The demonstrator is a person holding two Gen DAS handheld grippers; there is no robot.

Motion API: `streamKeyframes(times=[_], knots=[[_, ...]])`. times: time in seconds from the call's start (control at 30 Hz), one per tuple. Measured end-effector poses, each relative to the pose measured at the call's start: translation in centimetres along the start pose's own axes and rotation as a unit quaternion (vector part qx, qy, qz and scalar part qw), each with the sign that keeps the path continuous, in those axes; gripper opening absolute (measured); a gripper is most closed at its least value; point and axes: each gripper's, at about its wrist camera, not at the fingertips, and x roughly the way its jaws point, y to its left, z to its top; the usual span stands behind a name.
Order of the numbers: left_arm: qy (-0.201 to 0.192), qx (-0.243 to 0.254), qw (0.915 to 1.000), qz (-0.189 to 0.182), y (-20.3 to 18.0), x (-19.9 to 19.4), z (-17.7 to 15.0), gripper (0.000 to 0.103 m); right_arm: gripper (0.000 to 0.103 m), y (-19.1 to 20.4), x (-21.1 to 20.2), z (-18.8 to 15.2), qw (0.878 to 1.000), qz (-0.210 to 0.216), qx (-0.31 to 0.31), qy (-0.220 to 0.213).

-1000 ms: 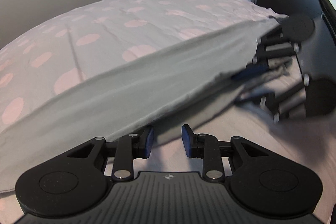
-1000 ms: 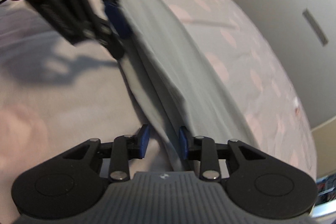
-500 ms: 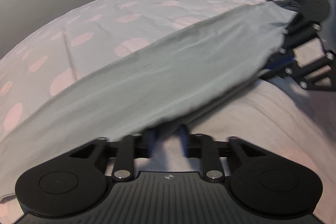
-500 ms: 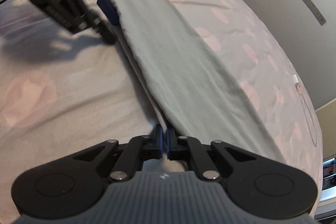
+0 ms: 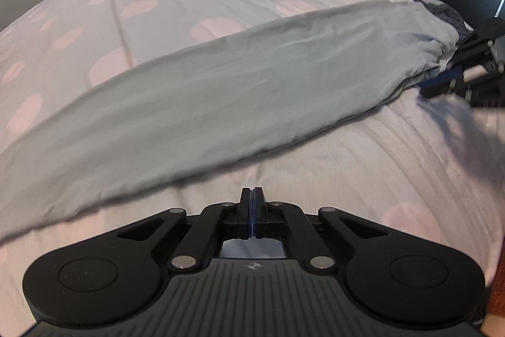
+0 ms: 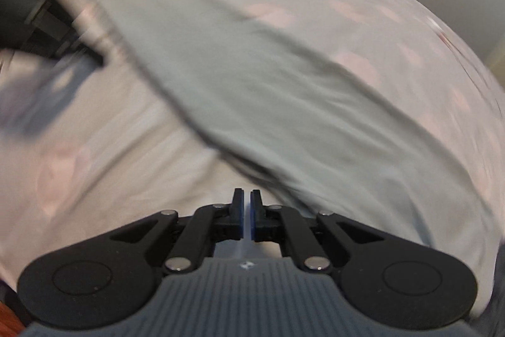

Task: Fold clothes

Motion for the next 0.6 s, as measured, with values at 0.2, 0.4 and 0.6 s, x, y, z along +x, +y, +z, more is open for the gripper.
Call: streamKeyframes(times=[0.2,0.4,0.6], knots=[[-0.015,-0.045,0.9987,0.020,1.1,-1.6,-1.2,0.002,0.007,-10.3,-3.4,-4.1,0.970,-0.050,0.235,-0.023],[-0.013,-0.066,0.9971,0.037,1.4,-2.0,-1.7,0.008,0.031,-20.7,-5.5,-11.9,0.871,-0.096,0.478,-0.065],[0.001,-0.077,0.9959,0.048,1.3,-1.4,-2.4,0.010,0.044,-24.9,-3.8,-16.1,0.792,-0.066,0.596,-0.119]])
